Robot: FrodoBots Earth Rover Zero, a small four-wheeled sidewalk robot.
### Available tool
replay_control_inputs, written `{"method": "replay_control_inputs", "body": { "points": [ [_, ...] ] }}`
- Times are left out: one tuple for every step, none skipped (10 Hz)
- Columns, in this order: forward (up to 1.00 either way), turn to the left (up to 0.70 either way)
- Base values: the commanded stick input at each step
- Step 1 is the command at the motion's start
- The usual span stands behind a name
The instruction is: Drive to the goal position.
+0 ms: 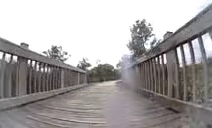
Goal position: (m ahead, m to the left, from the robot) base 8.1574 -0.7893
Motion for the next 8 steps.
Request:
{"method": "replay_control_inputs", "body": {
  "points": [
    [0.6, 0.0],
    [0.6, 0.0],
    [0.6, 0.0],
    [0.6, 0.0],
    [0.6, 0.0],
    [0.6, 0.0],
    [0.6, 0.0],
    [0.6, 0.11]
  ]
}}
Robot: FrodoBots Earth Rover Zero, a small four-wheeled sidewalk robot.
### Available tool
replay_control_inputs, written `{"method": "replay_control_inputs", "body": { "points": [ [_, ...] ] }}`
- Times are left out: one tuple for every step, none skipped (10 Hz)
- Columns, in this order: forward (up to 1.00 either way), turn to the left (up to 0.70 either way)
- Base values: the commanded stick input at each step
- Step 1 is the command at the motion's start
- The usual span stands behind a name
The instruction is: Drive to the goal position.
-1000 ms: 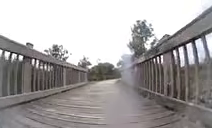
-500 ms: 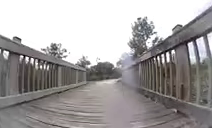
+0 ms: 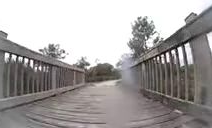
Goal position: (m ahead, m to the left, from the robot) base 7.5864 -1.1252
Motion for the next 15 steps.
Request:
{"method": "replay_control_inputs", "body": {
  "points": [
    [0.6, 0.15],
    [0.6, 0.15],
    [0.6, 0.0],
    [0.6, 0.0],
    [0.6, 0.0],
    [0.6, 0.0],
    [0.6, 0.0],
    [0.6, 0.0],
    [0.6, 0.0],
    [0.6, 0.0],
    [0.6, 0.0],
    [0.6, 0.0],
    [0.6, 0.02],
    [0.6, 0.11],
    [0.6, 0.11]
  ]
}}
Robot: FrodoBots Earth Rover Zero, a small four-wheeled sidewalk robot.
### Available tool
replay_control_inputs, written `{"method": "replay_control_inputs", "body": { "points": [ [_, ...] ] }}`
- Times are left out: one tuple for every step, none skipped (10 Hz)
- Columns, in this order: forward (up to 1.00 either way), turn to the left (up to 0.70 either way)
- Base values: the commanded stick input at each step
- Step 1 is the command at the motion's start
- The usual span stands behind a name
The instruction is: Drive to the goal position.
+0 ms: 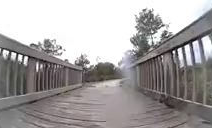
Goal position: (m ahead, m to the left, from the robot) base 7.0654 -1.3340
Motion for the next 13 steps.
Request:
{"method": "replay_control_inputs", "body": {
  "points": [
    [0.6, 0.03],
    [0.6, 0.0],
    [0.6, 0.0],
    [0.6, 0.0],
    [0.6, 0.0],
    [0.6, 0.0],
    [0.6, 0.0],
    [0.6, 0.0],
    [0.6, 0.0],
    [0.6, 0.0],
    [0.6, 0.0],
    [0.6, 0.0],
    [0.6, 0.0]
  ]
}}
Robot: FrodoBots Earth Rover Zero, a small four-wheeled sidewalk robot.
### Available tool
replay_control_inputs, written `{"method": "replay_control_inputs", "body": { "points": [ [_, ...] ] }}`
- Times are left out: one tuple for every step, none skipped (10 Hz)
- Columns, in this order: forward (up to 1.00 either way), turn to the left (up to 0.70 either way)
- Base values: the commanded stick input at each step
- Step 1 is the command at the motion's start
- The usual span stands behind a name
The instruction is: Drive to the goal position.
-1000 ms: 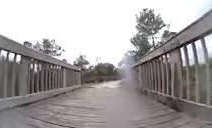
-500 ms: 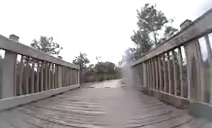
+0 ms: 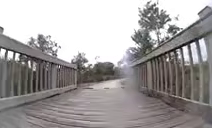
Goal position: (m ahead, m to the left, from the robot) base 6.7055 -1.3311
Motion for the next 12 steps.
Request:
{"method": "replay_control_inputs", "body": {
  "points": [
    [0.6, 0.0],
    [0.6, 0.11],
    [0.6, 0.13],
    [0.6, 0.02],
    [0.6, 0.0],
    [0.6, 0.0],
    [0.6, 0.0],
    [0.6, 0.0],
    [0.6, 0.0],
    [0.6, 0.0],
    [0.6, 0.0],
    [0.6, 0.0]
  ]
}}
